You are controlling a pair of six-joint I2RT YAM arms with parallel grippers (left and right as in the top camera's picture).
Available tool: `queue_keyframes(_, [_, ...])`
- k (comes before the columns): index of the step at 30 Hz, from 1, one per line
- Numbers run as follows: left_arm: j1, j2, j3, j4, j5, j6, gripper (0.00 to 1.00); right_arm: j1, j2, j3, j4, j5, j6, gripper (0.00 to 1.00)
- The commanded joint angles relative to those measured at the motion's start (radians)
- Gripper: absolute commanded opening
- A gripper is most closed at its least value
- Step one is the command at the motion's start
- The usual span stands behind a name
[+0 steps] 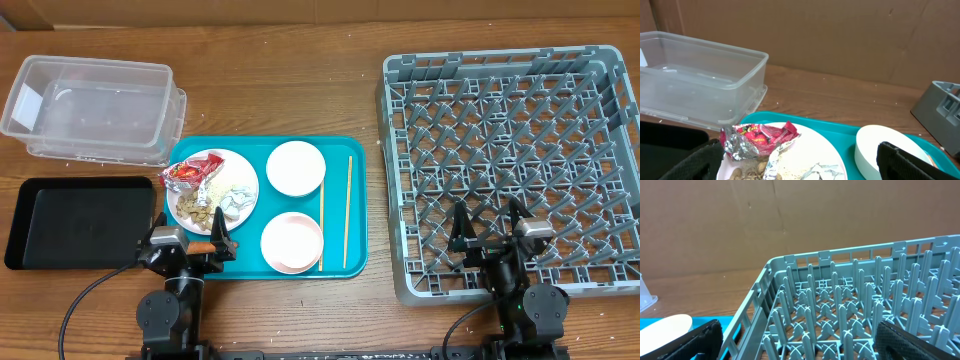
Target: Sort waste into correct bins and load items into the dishwasher
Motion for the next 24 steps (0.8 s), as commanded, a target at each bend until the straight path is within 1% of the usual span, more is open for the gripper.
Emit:
queue_keyframes(1, [-0.007,-0.008,-0.003,-0.002,-0.013,0.001,1.00,-0.002,-0.010,-0.006,0.009,-0.009,-0.006,1.00])
queue_keyframes(4, [-0.007,-0.008,0.025,-0.030,-0.014,-0.019,1.00,-0.001,-0.010,0.043,-0.021,-0.008,-0.006,1.00])
queue_keyframes(10, [-0.007,0.015,0.212,-0.243,-0.022,-0.018,1.00,-0.001,0.028,0.222,-0.213,-0.008,-0.006,1.00])
queue_keyframes(13, [-0.007,0.066,0.298,-0.285,-0.022,-0.018,1.00,-0.001,0.079,0.324,-0.289,-0.008,-0.006,1.00])
queue_keyframes(18, [-0.007,0.237,0.502,-0.390,-0.021,-0.014,1.00,-0.001,0.239,0.565,-0.454,-0.008,-0.007,1.00])
queue_keyframes(21, [-0.007,0.381,0.655,-0.490,-0.014,-0.006,1.00,-0.001,0.366,0.727,-0.599,-0.009,-0.007,1.00])
queue_keyframes(24, [-0.007,0.547,0.840,-0.636,-0.014,0.031,1.00,-0.001,0.500,0.891,-0.754,-0.009,-0.007,1.00])
